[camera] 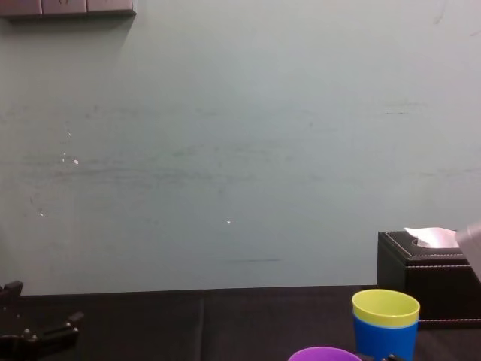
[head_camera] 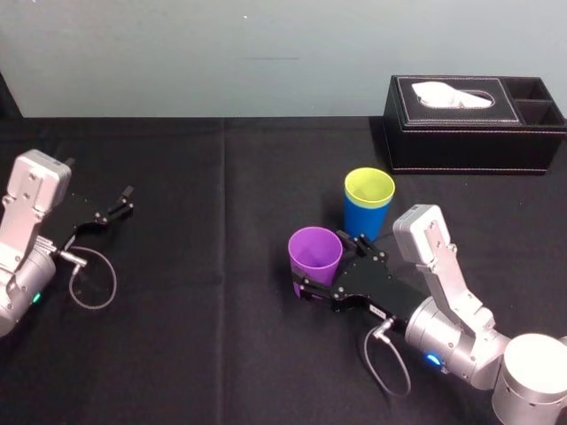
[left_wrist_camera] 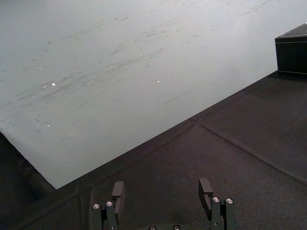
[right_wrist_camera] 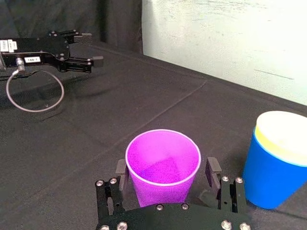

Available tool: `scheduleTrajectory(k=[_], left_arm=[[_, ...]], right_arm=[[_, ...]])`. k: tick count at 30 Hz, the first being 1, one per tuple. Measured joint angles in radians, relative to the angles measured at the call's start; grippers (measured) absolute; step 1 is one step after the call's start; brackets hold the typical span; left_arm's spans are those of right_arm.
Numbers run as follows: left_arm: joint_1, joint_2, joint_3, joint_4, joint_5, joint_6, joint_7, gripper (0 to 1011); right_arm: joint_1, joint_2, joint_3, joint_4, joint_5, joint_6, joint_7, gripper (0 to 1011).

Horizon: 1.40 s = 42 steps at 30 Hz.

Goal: Stack the three plastic cups sequentially using one hand.

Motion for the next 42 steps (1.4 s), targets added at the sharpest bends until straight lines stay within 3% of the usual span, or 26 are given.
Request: scheduleTrajectory(k=[23,33,42], left_arm=[[0.000,0.000,0.000,0.000,0.000,0.000,0.000,1011],[0.000,0.000,0.000,0.000,0.000,0.000,0.000,1011],[0.000,0.000,0.000,0.000,0.000,0.000,0.000,1011]], right_arm=[[0.035,-0.040,-0.017,0.051,0.004,-0.014,-0.024,1002],[0.034,-0.038,-0.017,0.049,0.004,-0.014,-0.023,1002],[0.033,-0.037,-0.016,0.047,0.004,-0.014,-0.023,809]])
